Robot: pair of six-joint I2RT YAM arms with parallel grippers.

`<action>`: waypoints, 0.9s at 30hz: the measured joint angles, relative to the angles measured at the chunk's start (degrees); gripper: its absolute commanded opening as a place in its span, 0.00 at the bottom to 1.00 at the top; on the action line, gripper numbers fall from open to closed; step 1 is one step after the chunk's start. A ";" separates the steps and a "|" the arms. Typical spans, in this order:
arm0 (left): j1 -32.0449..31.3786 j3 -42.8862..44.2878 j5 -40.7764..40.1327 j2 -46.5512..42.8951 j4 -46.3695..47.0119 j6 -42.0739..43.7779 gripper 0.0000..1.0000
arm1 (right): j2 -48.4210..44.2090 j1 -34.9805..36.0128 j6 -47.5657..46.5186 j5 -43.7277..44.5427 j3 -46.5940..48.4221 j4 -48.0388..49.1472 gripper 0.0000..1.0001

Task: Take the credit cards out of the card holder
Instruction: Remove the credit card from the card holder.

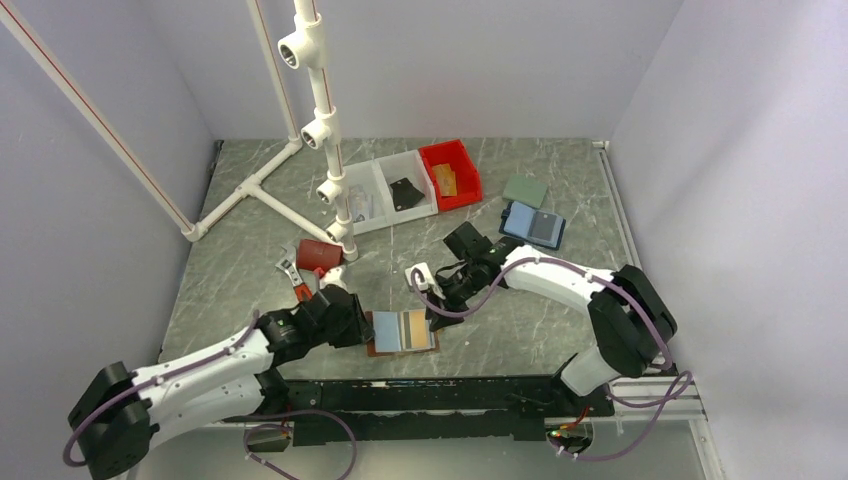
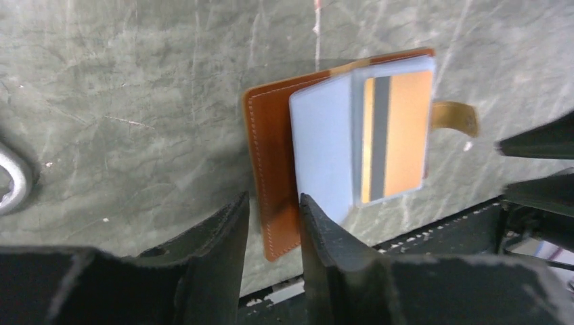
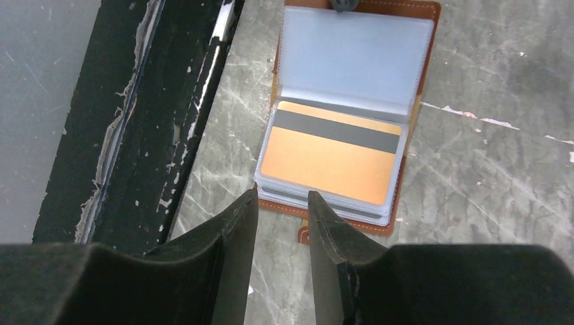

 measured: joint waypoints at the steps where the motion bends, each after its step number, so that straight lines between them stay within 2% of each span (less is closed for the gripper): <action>1: 0.00 0.37 -0.26 -1.36 -0.83 0.42 0.48 | 0.28 0.42 0.09 0.35 0.00 0.02 0.35; 4: 0.00 0.57 -0.79 -7.15 -2.60 0.92 0.59 | 1.20 1.36 0.33 1.53 0.00 0.15 0.32; 7: 0.00 0.39 -0.79 -14.88 -2.62 0.79 0.64 | 2.25 2.10 0.37 2.95 0.00 0.33 0.29; 11: 0.00 -2.16 0.17 -24.79 0.87 0.50 0.66 | 3.37 2.91 0.39 4.98 0.00 0.48 0.23; 15: 0.00 -7.19 2.01 -29.62 7.15 -0.94 0.61 | 4.11 3.63 0.79 6.73 0.00 0.94 0.16; 19: 0.00 -12.39 4.22 -27.63 15.50 -2.86 0.53 | 4.96 4.26 1.49 8.24 0.00 1.36 0.12; 27: 0.02 -13.29 9.38 -8.55 31.52 -3.96 0.34 | 6.19 4.83 3.26 10.34 0.13 2.27 0.08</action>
